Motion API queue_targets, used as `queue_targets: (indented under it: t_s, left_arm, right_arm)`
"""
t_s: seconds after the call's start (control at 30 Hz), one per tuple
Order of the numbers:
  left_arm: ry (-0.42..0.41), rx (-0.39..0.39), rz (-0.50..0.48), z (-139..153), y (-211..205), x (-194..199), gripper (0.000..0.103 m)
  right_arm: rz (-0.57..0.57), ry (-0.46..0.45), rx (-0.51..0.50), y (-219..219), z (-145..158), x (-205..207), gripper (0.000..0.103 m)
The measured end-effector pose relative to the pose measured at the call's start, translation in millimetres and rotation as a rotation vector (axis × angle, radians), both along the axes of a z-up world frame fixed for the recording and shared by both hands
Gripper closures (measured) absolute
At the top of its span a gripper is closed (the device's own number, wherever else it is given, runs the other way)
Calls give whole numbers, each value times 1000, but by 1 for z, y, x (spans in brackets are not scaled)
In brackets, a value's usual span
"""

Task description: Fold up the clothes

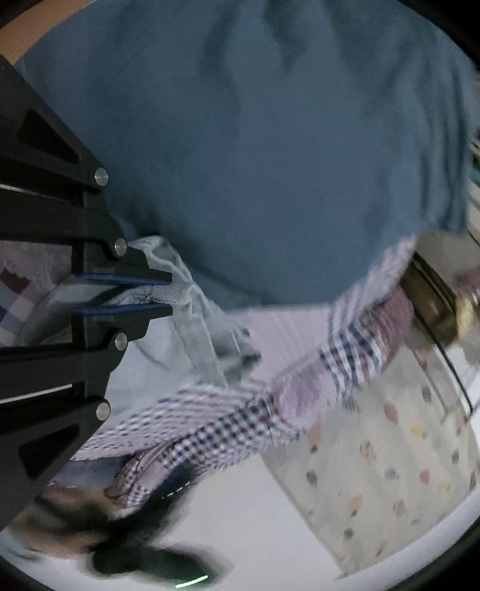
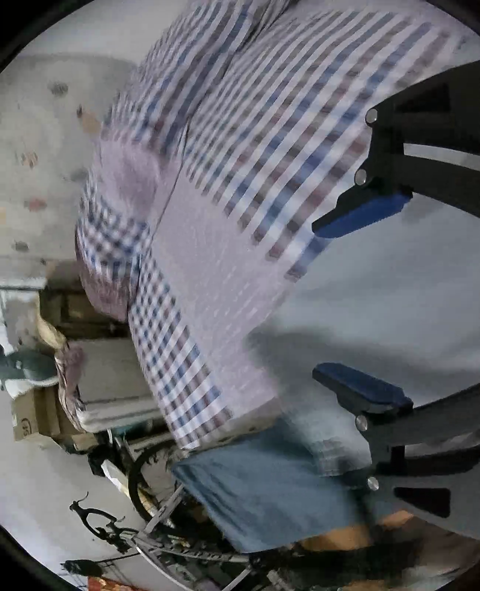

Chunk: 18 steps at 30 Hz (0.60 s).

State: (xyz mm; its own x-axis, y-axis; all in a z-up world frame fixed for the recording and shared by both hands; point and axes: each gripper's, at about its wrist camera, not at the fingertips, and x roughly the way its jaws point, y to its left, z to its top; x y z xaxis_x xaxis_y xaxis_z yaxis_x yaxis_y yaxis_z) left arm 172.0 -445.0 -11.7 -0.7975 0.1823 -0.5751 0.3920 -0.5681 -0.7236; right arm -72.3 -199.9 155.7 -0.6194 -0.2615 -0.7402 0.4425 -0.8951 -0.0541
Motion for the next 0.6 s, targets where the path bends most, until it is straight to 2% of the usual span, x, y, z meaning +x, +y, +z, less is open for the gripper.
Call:
queue_targets:
  t_s: [0.13, 0.23, 0.33, 0.37, 0.4, 0.47, 0.53, 0.6]
  left_arm:
    - [-6, -91, 2, 6, 7, 2, 92]
    - [-7, -149, 38, 15, 9, 9, 86]
    - [-8, -208, 74, 23, 10, 17, 62]
    - [-1, -233, 110, 26, 10, 26, 40]
    - [10, -250, 148, 28, 10, 34, 28]
    - [36, -273, 212, 35, 13, 48, 26]
    - [55, -270, 102, 35, 44, 46, 26]
    - [72, -262, -32, 33, 78, 41, 26]
  right_arm:
    - [-165, -21, 54, 98, -14, 75, 27]
    - [-291, -32, 85, 164, -24, 130, 27]
    - [-388, -55, 90, 222, -35, 185, 27]
    - [-403, -60, 91, 234, -38, 199, 27]
    - [-410, -67, 92, 244, -41, 212, 27]
    - [-404, -74, 115, 257, -48, 234, 27]
    - [-375, -84, 158, 255, -56, 246, 27]
    - [-296, -102, 220, 247, -69, 251, 27]
